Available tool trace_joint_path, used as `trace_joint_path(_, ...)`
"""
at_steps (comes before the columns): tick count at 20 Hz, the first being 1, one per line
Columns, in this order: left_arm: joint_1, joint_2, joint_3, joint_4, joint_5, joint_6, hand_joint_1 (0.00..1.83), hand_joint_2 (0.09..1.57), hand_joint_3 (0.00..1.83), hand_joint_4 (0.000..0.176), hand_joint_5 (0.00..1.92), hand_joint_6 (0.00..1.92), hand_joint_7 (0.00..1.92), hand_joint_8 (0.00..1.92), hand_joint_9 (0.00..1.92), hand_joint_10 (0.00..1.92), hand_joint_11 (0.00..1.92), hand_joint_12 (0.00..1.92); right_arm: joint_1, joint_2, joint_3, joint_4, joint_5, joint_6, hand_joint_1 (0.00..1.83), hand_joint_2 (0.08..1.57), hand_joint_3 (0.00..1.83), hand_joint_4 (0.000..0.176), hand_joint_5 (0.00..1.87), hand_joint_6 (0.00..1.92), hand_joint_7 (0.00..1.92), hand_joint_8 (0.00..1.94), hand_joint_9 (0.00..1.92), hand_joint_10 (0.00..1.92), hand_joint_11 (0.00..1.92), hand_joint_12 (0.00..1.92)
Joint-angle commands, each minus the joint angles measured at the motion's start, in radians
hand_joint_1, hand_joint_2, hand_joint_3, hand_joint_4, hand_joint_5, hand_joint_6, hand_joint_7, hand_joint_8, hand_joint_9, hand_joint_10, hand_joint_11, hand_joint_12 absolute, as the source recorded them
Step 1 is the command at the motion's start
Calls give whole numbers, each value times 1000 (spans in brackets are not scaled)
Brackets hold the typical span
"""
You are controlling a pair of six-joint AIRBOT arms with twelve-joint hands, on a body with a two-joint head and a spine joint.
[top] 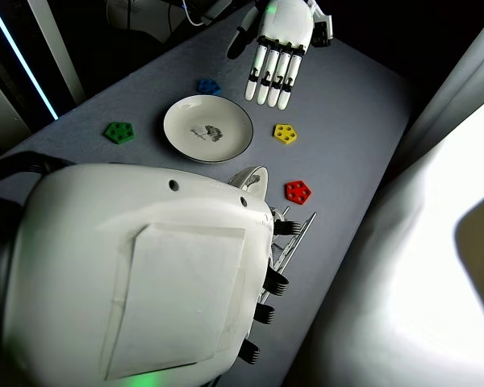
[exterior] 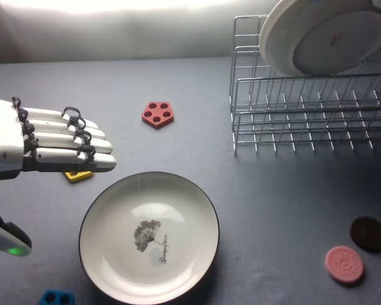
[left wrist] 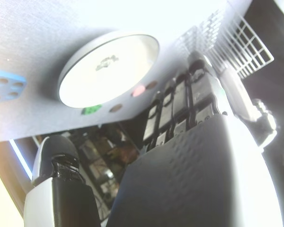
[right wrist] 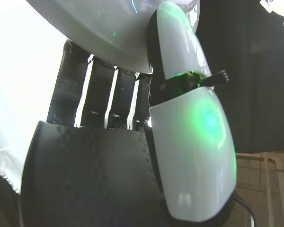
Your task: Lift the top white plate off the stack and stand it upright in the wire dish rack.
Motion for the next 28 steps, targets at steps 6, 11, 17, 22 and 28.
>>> trace_joint_path(6, -20, 2, -6, -63, -70, 0, 363, 1039, 2, 0, 0, 0, 6, 0, 7, 0, 36, 137, 10, 1, 36, 66, 79, 12, 1481, 1141, 0, 0, 787, 1188, 853, 908, 924, 999, 793, 1571)
trace_joint_path(11, -21, 1, -6, -62, -70, 0, 381, 1025, 0, 0, 0, 0, 26, 6, 26, 5, 40, 140, 4, -3, 37, 66, 78, 12, 1481, 1144, 0, 0, 785, 1197, 825, 944, 913, 1006, 809, 1555)
trace_joint_path(17, -21, 1, -6, -62, -70, 0, 368, 1029, 0, 0, 7, 2, 28, 9, 27, 10, 22, 137, -1, -11, 44, 66, 75, 12, 1480, 1145, 0, 0, 790, 1189, 839, 916, 901, 1035, 798, 1573)
trace_joint_path(22, -21, 1, -7, -61, -71, 0, 347, 1041, 3, 0, 0, 0, 6, 0, 11, 0, 1, 124, -2, -12, 48, 66, 73, 11, 1479, 1150, 0, 0, 781, 1227, 814, 949, 891, 1021, 805, 1559)
trace_joint_path(28, -21, 1, -7, -61, -73, 0, 350, 1036, 3, 0, 4, 1, 30, 3, 31, 3, 30, 142, -8, -11, 72, 66, 65, 1, 1481, 1140, 0, 0, 804, 1192, 856, 875, 916, 999, 803, 1561)
